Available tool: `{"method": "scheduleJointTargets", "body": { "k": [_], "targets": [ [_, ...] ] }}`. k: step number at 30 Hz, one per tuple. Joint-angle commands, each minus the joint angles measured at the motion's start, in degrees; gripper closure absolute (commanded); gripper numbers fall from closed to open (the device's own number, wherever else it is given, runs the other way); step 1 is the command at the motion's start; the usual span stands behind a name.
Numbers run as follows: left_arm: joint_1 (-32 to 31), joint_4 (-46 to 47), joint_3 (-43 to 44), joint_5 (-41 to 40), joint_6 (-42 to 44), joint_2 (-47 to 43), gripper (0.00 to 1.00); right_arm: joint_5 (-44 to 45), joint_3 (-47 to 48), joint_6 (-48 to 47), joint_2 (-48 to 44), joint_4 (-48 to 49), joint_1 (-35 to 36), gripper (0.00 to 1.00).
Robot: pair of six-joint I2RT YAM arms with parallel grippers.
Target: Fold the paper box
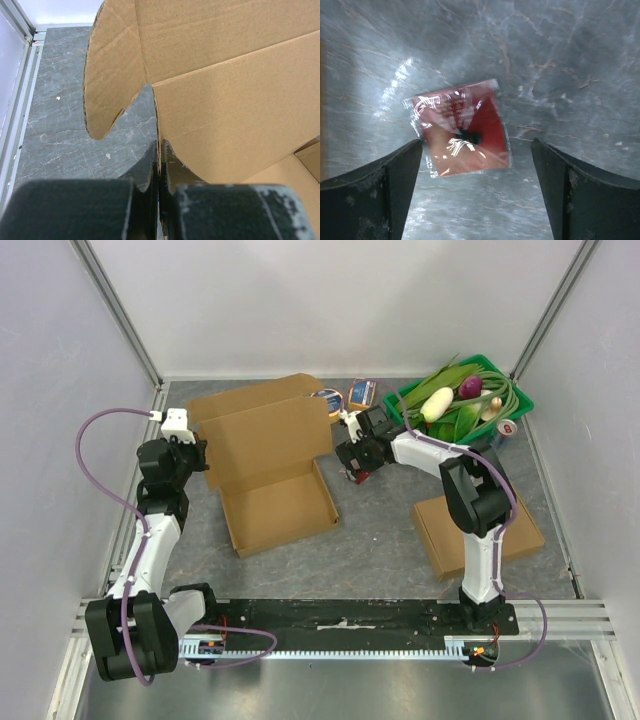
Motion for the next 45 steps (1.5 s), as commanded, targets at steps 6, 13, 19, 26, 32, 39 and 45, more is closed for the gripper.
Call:
{"method": "scheduleJointTargets", "body": {
  "k": [6, 13, 19, 26, 32, 39, 45],
  "targets": [
    [-0.25, 0.9, 1.19, 0.98, 3.36, -0.84, 0.98, -4.13, 2.98, -7.53, 3.87, 1.46, 0.03, 0.04],
    [-0.17, 1.6, 1.02, 1.68, 2.57, -0.66, 0.98, -6.95, 0.35, -5.6, 2.99, 1.19, 1.0, 0.16],
    [-0.25, 1.61, 0.93, 2.13, 2.39, -0.92, 0.98, -3.7, 0.0, -3.93, 2.21, 1.63, 1.35, 0.56],
    [-0.78, 1.61, 0.84, 2.48, 2.22, -0.49, 0.98, -0.97, -4.22, -1.29, -5.35, 7.16, 1.61, 0.8],
    [-2.1, 1.43, 1.11, 2.92, 2.31, 0.48, 0.98, -3.96, -4.93, 0.55, -11.42, 6.04, 1.7, 0.87],
    [-2.54, 1.43, 1.02, 2.66, 2.22, 0.48, 0.98, -2.04, -5.28, 2.49, -13.62, 5.59, 1.52, 0.91],
    [-2.63, 1.25, 1.11, 0.73, 2.13, 0.57, 0.98, 1.58, -5.53, 6.26, -9.93, 3.12, 1.61, 0.33]
  ]
}}
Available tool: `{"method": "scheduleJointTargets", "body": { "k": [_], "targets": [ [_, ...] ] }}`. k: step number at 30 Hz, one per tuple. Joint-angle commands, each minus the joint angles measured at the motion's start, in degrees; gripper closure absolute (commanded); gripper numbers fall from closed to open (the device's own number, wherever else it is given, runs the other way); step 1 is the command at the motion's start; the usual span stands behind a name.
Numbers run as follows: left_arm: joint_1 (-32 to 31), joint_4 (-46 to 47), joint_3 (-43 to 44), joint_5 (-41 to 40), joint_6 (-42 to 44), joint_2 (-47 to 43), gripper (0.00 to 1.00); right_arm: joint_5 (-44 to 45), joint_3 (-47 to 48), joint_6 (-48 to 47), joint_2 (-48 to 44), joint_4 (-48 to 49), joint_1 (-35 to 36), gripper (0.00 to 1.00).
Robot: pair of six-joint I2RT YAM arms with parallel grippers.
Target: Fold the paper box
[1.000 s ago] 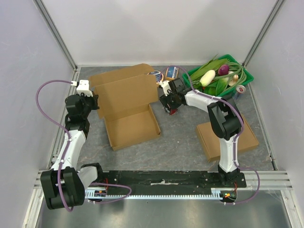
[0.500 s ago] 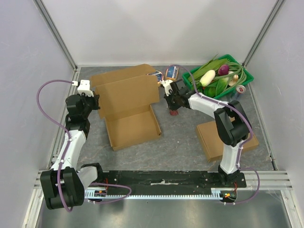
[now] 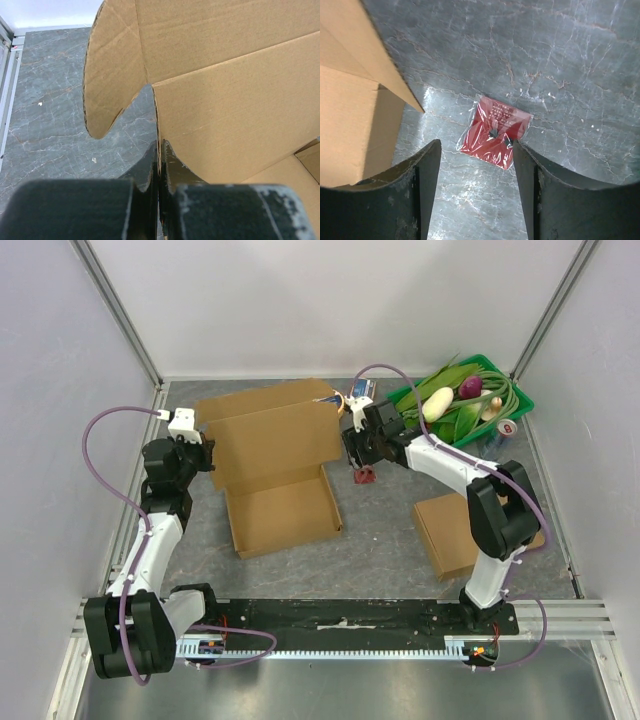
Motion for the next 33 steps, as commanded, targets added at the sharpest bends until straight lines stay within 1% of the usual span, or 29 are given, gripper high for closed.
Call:
{"method": "scheduleJointTargets", "body": {
  "k": [1, 3, 4, 5, 7, 17, 18, 19, 21, 22, 23, 24, 26, 27, 28, 30, 33],
  "targets": [
    [-0.25, 0.99, 1.02, -1.11, 2.13, 0.11, 0.98, 1.51, -0.95, 3.71, 1.63, 0.61, 0.28, 0.33],
    [-0.33, 0.99, 0.93, -2.6, 1.96, 0.29, 0.98, 2.99, -0.43, 3.8, 3.03, 1.06, 1.68, 0.38],
    [-0.33, 0.99, 1.02, -3.04, 1.78, 0.37, 0.98, 3.35, 0.18, 3.72, 3.73, 0.45, 2.55, 0.43],
    [-0.25, 0.82, 1.02, -3.22, 1.78, 0.46, 0.98, 4.92, 0.62, 3.72, 5.4, 0.45, 2.56, 0.44],
    [-0.25, 0.64, 1.11, -3.31, 1.87, 0.46, 0.98, 5.02, 1.5, 3.72, 6.64, 0.36, 2.65, 0.46],
    [-0.33, 0.81, 1.02, -3.31, 1.78, 0.29, 0.98, 7.92, 4.58, 2.4, 13.31, 0.18, 3.35, 0.47],
    [-0.25, 0.82, 1.02, -3.31, 1.78, 0.2, 0.98, 8.27, 4.67, 2.31, 13.76, 0.1, 3.53, 0.53],
    [-0.33, 0.82, 1.02, -3.23, 1.78, 0.2, 0.98, 9.23, 4.58, 2.22, 14.11, -0.34, 3.7, 0.57],
    [-0.33, 0.82, 1.02, -3.49, 1.87, 0.29, 0.98, 11.86, 3.62, 1.87, 14.99, -0.52, 4.41, 0.62],
    [-0.25, 0.82, 1.02, -3.4, 1.78, 0.29, 0.98, 14.92, 3.18, 1.87, 15.25, -0.52, 5.11, 0.64],
    [-0.24, 0.82, 0.93, -3.4, 1.78, 0.2, 0.98, 15.56, 2.65, 1.78, 15.78, -0.35, 5.2, 0.67],
    [-0.24, 0.9, 1.02, -3.4, 1.78, 0.29, 0.98, 15.48, 1.43, 2.39, 15.96, -0.08, 5.29, 0.75],
    [-0.16, 0.9, 1.02, -3.4, 1.78, 0.29, 0.98, 14.7, -0.24, 3.01, 15.44, 2.02, 5.38, 0.85],
    [-0.24, 0.9, 1.02, -3.31, 1.78, 0.29, 0.98, 14.26, -1.47, 3.8, 15.0, 3.16, 5.38, 0.94],
    [-0.33, 0.82, 1.02, -3.31, 1.78, 0.2, 0.98, 13.56, -1.74, 4.15, 14.64, 3.61, 5.29, 0.99],
    [-0.33, 0.82, 1.02, -3.05, 1.78, 0.29, 0.98, 8.12, -2.53, 5.73, 12.37, 4.75, 4.59, 1.0],
    [-0.33, 0.73, 1.02, -2.87, 1.61, 0.29, 0.98, 4.59, -3.76, 7.05, 6.4, 7.2, 3.53, 1.0]
  ]
}}
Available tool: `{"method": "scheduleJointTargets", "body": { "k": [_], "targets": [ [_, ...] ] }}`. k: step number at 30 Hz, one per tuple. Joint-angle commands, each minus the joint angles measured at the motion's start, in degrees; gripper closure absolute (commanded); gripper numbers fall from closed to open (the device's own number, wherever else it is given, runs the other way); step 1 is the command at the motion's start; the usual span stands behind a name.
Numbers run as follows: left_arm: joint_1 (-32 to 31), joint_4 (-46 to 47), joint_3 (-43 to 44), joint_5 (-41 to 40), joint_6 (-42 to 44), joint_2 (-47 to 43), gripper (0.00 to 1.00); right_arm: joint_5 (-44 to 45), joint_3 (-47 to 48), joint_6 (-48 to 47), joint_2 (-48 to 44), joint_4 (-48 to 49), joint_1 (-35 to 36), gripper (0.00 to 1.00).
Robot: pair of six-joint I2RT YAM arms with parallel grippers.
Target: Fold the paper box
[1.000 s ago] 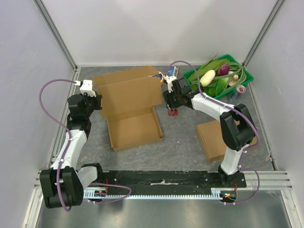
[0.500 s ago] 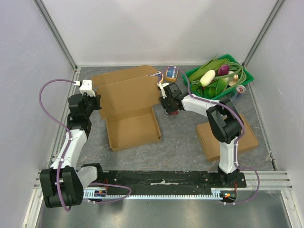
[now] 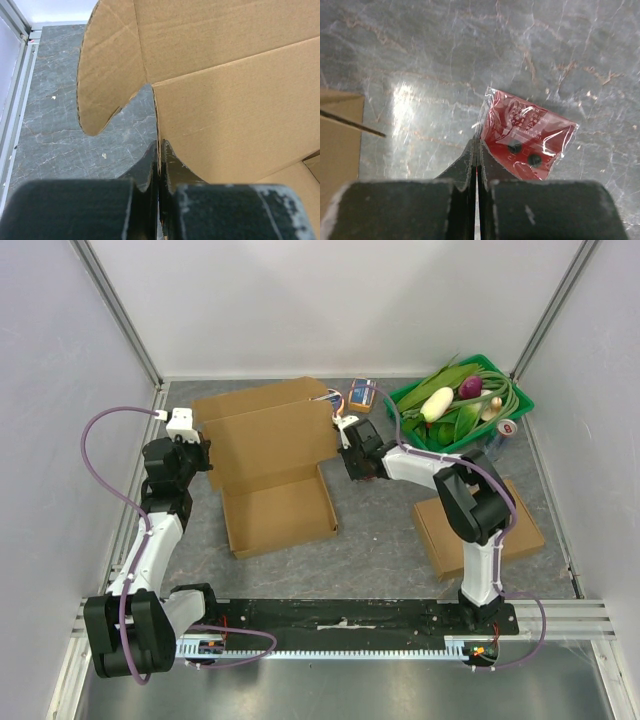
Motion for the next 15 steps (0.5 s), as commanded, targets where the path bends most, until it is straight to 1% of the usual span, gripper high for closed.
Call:
{"method": "scheduleJointTargets", "body": {
  "k": [1, 2, 6, 8, 9, 12, 13, 14, 15],
  "targets": [
    [-0.35, 0.73, 0.93, 0.82, 1.6, 0.13, 0.98, -6.84, -3.74, 3.27, -7.14, 1.18, -1.86, 1.0],
    [-0.44, 0.9, 0.93, 0.82, 1.6, 0.31, 0.98, -11.2, -4.88, 3.71, -10.99, 1.36, -2.39, 1.0],
    [-0.62, 3.0, 0.32, 2.57, -1.37, 0.84, 0.98, -17.9, -7.69, 5.73, -18.92, 0.57, -2.93, 1.0],
    [-0.88, 3.8, -0.12, 2.84, -1.47, 1.28, 0.98, -19.41, -9.19, 6.96, -24.09, -0.75, -2.23, 1.0],
    [-1.58, 4.41, -0.21, 2.93, -2.95, 1.36, 0.98, -20.03, -9.46, 7.49, -25.78, -1.8, -1.44, 1.0],
    [-2.2, 7.21, -0.82, 4.07, -5.68, 1.63, 0.98, -21.0, -8.85, 10.73, -29.48, -2.77, 4.61, 1.0],
    [-2.37, 7.84, -1.18, 4.77, -6.21, 1.63, 0.98, -21.44, -8.24, 12.05, -29.4, -2.51, 8.46, 1.0],
    [-2.81, 8.19, -1.18, 5.3, -6.65, 1.8, 0.98, -22.83, -6.75, 13.37, -27.92, -1.64, 10.24, 1.0],
    [-3.08, 8.63, -1.18, 5.74, -7.88, 2.59, 0.98, -24.07, -5.43, 14.52, -26.6, -1.37, 11.82, 0.94]
  ]
}}
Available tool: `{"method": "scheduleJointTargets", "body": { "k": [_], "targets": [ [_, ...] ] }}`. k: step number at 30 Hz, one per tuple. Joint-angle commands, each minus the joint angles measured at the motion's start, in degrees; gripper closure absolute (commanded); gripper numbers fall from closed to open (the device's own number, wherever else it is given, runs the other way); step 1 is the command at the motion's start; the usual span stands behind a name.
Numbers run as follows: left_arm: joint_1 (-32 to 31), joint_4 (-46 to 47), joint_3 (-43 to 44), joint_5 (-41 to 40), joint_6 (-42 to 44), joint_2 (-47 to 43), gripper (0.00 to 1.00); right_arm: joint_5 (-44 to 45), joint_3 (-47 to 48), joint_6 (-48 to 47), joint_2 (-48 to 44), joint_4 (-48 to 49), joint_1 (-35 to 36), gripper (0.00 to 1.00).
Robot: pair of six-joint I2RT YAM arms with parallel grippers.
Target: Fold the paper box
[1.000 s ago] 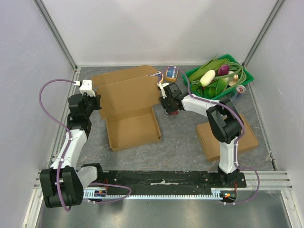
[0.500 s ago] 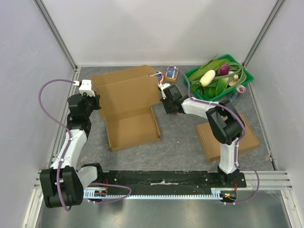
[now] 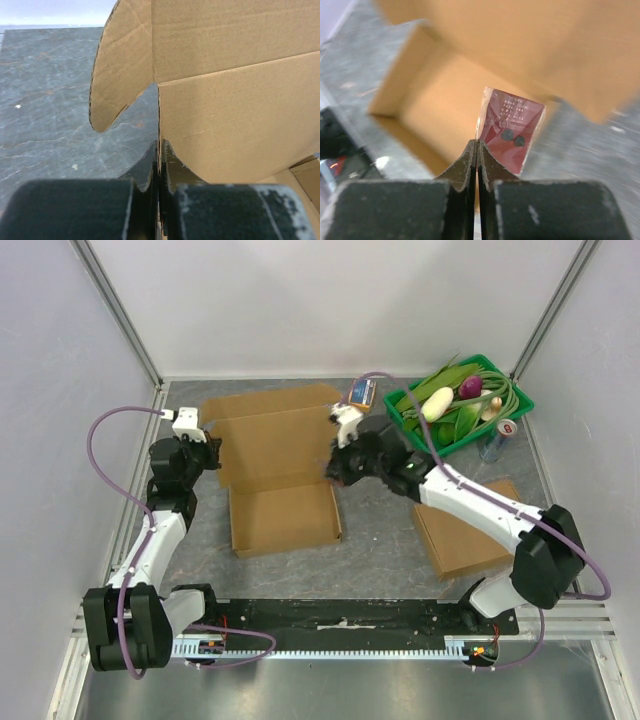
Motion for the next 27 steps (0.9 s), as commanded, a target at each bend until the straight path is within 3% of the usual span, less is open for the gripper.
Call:
{"method": "scheduleJointTargets", "body": {
  "k": [1, 2, 3, 7, 10, 12, 16, 18, 20, 24, 27],
  "targets": [
    [-1.22, 5.9, -0.37, 4.45, -5.09, 1.33, 0.98, -7.35, 4.48, 5.85, 3.35, -0.82, 8.82, 0.79],
    [-1.4, 5.91, -0.19, 5.68, -5.53, 1.76, 0.98, -6.84, 5.36, 5.59, 4.32, -1.52, 8.31, 0.6],
    [-1.75, 5.91, 0.07, 5.86, -5.71, 1.86, 0.98, -6.57, 5.02, 4.72, 3.81, -1.88, 7.26, 0.31],
    [-1.84, 5.56, 1.29, 7.44, -5.8, 2.03, 0.98, 0.79, 4.58, -9.39, -1.81, -5.84, -2.82, 0.16],
    [-1.84, 4.86, 2.27, 8.41, -4.92, 2.47, 0.98, 0.29, 5.37, -15.14, -3.22, -7.16, -10.23, 0.18],
    [-1.84, 4.42, 2.7, 9.73, -4.22, 2.74, 0.98, -4.28, 4.15, -17.78, -3.05, -1.75, -13.3, 0.17],
    [-1.93, 4.77, 3.06, 11.4, -4.13, 3.61, 0.98, -4.46, 8.35, -22.18, 2.65, -3.03, -15.42, 0.2],
    [-1.93, 5.29, 3.23, 12.19, -3.95, 3.88, 0.98, -12.23, 7.3, -22.89, 3.89, 1.6, -16.91, 0.24],
    [-1.93, 5.56, 3.41, 11.93, -4.65, 4.23, 0.98, -18.4, 10.27, -23.15, 7.22, 0.33, -17.1, 0.35],
    [-1.93, 6.35, 4.73, 12.28, -6.06, 5.54, 0.98, -21.87, 8.18, -19.81, 8.99, 7.07, -16.92, 0.43],
    [-1.93, 7.31, 5.43, 11.14, -8.16, 6.95, 0.98, -22.04, 8.45, -16.58, 9.52, 9.27, -16.66, 0.64]
  ]
}}
